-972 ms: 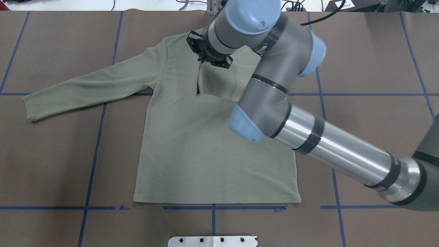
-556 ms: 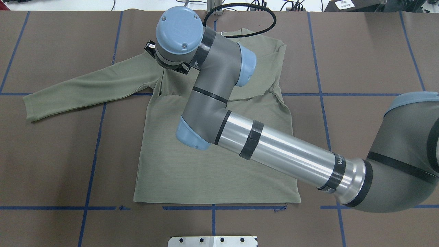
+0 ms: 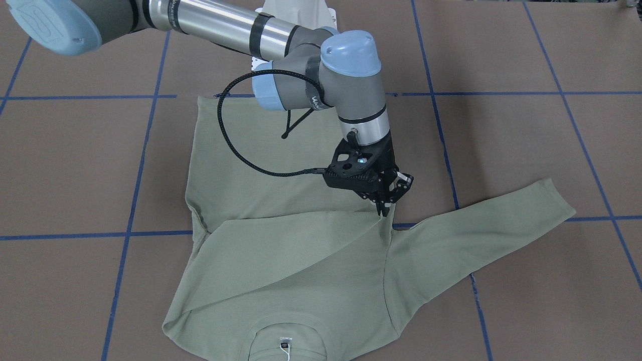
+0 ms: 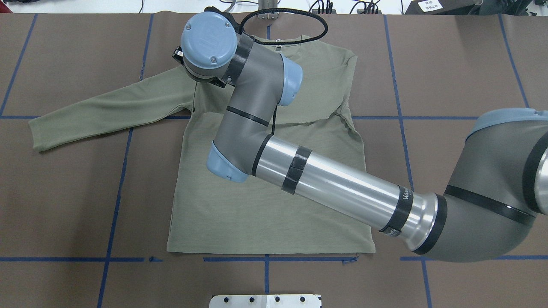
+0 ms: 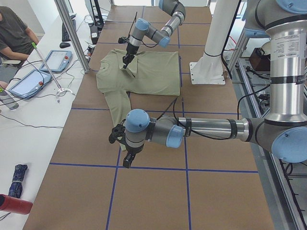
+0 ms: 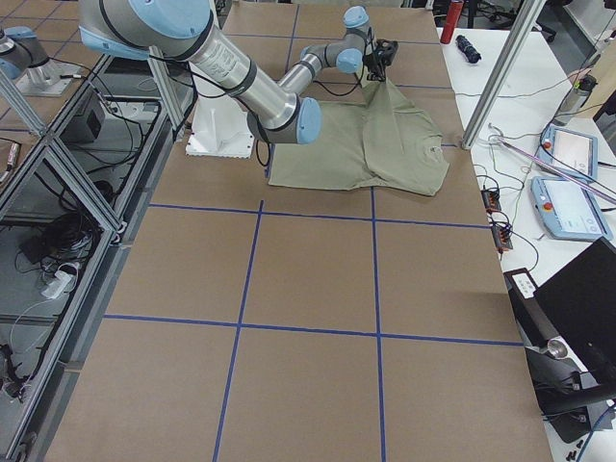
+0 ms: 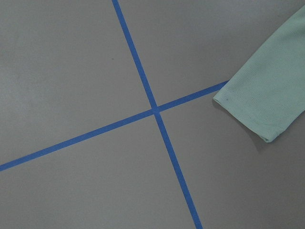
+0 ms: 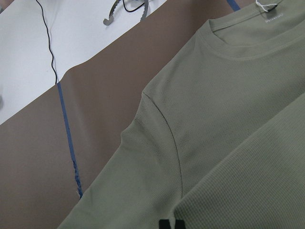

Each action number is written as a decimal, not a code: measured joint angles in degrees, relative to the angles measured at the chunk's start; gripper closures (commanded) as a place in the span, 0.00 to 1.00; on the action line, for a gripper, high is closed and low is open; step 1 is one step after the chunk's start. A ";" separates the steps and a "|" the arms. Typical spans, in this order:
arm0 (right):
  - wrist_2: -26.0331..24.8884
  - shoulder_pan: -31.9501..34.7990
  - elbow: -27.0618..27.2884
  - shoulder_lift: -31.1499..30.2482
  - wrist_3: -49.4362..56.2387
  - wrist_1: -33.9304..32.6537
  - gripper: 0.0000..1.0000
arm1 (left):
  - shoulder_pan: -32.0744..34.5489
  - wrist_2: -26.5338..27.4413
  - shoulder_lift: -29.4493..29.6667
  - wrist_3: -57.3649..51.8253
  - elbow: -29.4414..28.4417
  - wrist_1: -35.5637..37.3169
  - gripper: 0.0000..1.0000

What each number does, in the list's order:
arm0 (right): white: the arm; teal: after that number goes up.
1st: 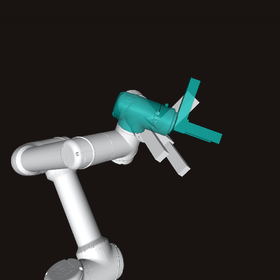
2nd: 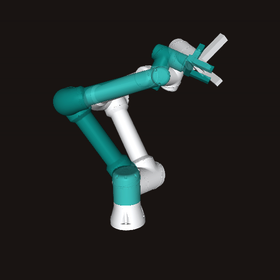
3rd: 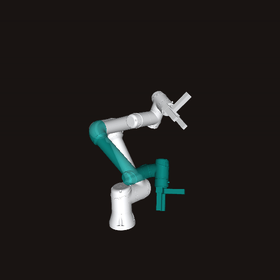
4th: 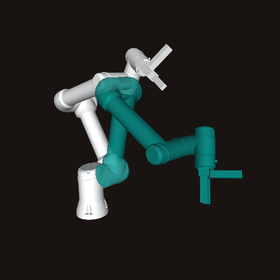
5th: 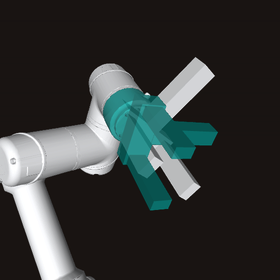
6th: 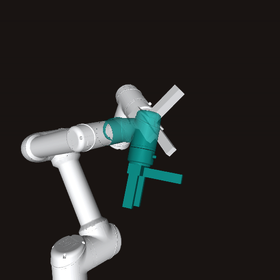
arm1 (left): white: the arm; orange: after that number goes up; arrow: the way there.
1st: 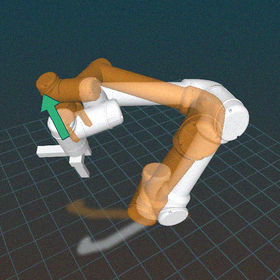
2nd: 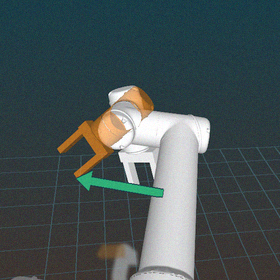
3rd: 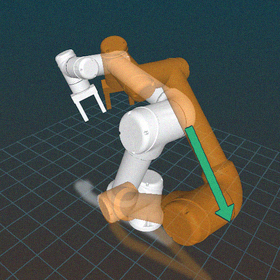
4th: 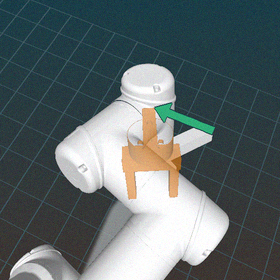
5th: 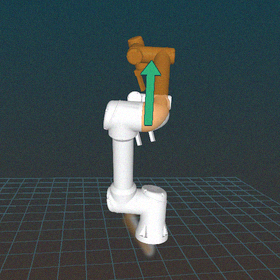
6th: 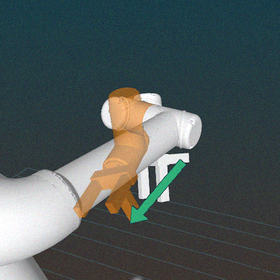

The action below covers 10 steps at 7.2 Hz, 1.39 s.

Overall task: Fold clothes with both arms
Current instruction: 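Carry the held sleeve across the shirt toward the left arm's side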

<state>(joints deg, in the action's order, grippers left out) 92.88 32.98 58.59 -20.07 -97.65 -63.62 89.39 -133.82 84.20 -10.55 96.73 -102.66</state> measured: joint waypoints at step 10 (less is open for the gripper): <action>-0.37 0.23 1.53 -3.84 0.01 4.29 0.01 | -7.54 -4.91 1.05 16.16 -2.35 -9.47 0.02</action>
<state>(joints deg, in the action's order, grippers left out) 92.51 33.21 60.13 -23.91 -97.64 -59.32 81.85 -138.73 85.24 5.61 94.38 -112.12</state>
